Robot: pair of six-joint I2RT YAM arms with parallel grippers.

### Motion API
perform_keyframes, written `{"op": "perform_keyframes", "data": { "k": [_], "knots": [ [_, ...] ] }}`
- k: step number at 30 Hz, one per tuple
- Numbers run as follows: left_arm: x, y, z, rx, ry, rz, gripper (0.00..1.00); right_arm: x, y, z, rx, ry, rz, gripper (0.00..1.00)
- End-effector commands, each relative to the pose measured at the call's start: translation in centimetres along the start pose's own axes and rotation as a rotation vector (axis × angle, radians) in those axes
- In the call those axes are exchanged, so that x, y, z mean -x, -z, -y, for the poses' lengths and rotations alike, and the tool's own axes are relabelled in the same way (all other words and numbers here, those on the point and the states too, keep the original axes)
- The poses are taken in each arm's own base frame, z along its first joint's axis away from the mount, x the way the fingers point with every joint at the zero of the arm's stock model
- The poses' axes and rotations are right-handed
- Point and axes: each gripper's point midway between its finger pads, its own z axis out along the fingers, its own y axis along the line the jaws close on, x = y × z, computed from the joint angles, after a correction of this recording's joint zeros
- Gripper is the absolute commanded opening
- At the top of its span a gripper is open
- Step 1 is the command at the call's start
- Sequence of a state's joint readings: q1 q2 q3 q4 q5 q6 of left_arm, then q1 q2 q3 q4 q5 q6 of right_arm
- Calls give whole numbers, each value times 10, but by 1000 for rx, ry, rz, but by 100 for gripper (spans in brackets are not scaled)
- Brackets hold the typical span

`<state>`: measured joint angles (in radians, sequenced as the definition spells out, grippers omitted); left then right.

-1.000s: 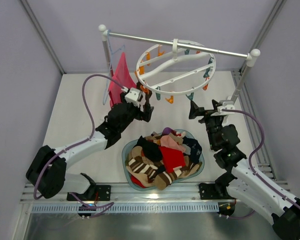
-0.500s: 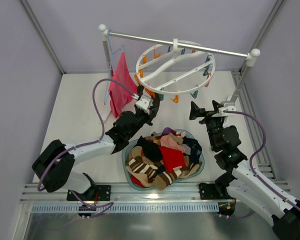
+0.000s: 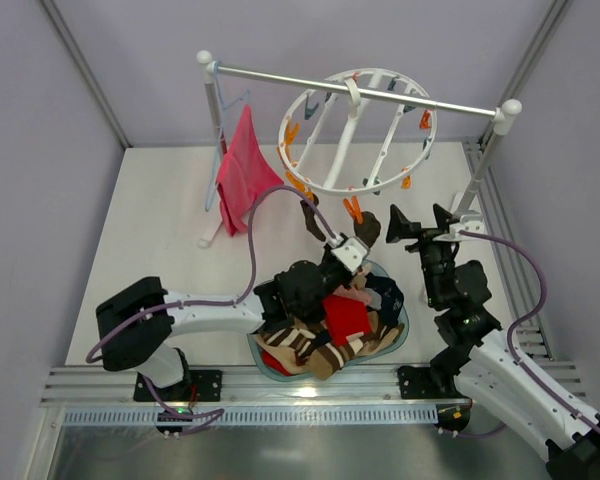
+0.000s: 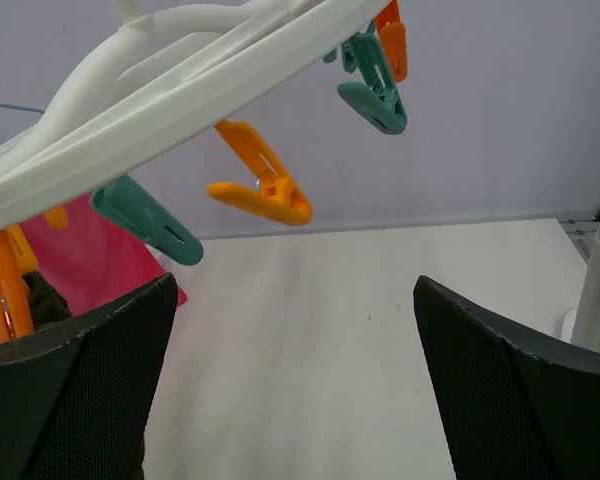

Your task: Remove the socks clipped to the hanger

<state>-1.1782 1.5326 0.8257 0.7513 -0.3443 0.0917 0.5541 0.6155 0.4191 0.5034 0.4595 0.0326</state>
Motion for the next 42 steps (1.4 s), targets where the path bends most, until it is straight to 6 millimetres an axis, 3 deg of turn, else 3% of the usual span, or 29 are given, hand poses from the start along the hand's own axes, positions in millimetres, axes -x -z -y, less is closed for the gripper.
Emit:
{"op": "perform_keyframes", "data": {
  "k": [1,5,10,14,21,31,35,36,42],
  "knots": [
    [30,-11,26,0,-44,74,0,11,4,7,-27,-38,42,100],
    [29,-15,42,2,-83,68,0,17,10,7,-16,-51,66,100],
    [24,-10,32,47,-97,60,0,25,21,4,34,-54,95,100],
    [21,-7,24,83,-121,48,0,28,21,-12,122,-29,96,100],
    [13,1,13,112,-218,54,0,28,1,-36,200,2,38,99],
    [-1,12,25,0,-335,64,0,46,-7,-76,340,-1,-16,100],
    [0,20,21,-12,-365,55,0,49,-9,-95,362,42,-66,100],
    [-2,21,21,-14,-373,49,0,58,-13,-101,357,52,-68,100],
    [0,29,8,32,-395,43,0,55,-6,-117,268,107,-170,100]
  ]
}}
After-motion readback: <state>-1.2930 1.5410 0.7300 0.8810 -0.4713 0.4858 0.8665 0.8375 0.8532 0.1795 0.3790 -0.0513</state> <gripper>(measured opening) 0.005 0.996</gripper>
